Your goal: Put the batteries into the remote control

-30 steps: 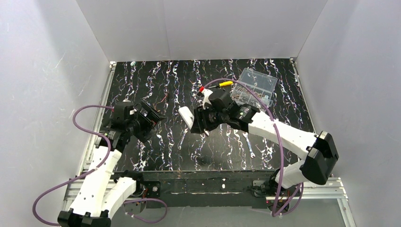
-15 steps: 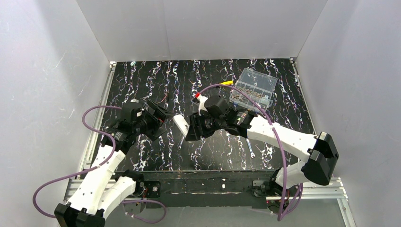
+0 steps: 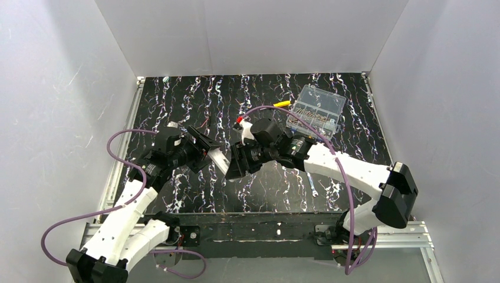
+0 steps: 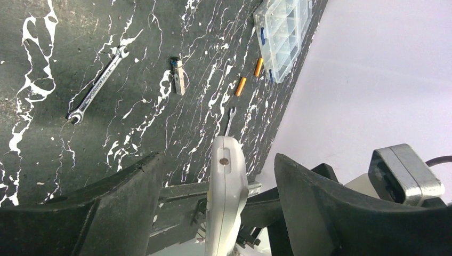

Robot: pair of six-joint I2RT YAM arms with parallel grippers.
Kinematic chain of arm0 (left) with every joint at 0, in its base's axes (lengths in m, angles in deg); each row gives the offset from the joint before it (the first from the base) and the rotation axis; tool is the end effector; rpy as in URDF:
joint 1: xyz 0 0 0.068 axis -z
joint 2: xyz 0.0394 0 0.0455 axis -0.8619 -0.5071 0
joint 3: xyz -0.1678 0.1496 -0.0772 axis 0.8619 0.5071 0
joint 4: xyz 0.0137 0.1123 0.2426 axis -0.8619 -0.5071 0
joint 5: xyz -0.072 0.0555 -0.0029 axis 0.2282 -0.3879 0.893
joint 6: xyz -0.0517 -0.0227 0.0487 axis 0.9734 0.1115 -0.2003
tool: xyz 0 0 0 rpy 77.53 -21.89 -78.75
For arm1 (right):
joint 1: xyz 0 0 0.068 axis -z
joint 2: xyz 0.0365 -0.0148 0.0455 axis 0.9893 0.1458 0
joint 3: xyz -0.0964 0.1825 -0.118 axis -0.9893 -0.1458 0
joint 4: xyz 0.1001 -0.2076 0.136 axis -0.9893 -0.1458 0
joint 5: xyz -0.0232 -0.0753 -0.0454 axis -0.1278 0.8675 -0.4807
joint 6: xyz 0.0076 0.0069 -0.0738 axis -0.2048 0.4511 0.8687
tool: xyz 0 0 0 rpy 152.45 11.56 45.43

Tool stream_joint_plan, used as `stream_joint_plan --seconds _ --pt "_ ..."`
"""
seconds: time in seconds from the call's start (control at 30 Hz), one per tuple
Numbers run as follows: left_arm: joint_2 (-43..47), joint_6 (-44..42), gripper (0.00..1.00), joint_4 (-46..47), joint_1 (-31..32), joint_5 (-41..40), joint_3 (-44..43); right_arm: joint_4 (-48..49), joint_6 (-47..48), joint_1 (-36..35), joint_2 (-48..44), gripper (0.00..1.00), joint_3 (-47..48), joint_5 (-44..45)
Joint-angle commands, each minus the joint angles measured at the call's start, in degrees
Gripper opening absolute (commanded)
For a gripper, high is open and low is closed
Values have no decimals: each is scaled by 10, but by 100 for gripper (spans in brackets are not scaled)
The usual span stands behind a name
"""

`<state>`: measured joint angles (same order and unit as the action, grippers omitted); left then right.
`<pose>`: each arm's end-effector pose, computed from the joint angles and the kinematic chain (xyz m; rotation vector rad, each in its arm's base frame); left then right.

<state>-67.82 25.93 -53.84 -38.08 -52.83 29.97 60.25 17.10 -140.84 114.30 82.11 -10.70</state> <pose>0.2337 -0.1043 0.3426 -0.5425 1.6321 -1.3661 0.1685 0.3218 0.2644 -0.7124 2.3090 1.2213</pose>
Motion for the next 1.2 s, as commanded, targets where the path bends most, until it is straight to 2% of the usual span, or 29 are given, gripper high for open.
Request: stream_joint_plan --seconds 0.0,0.17,0.33,0.57,0.73,0.8,1.07,1.17 --pt "-3 -3 71 5 10 4 7 30 0 -5 3 1 36 -23" --pt "-4 -9 63 5 17 2 7 34 -3 -6 3 1 35 -18" --pt "-6 -11 48 7 21 3 6 34 -5 -6 5 1 39 -12" --pt "-10 -12 33 8 25 3 8 34 -3 -6 4 1 40 -13" --pt "-14 -11 8 15 25 13 6 34 2 -6 -2 4 35 -10" --pt "-15 -10 0 21 25 20 7 33 4 -6 -6 11 31 -7" --pt "-3 5 0 71 25 42 23 62 17 -6 -51 67 6 -15" --pt "7 7 0 81 25 47 25 72 19 -5 -79 75 -7 -11"
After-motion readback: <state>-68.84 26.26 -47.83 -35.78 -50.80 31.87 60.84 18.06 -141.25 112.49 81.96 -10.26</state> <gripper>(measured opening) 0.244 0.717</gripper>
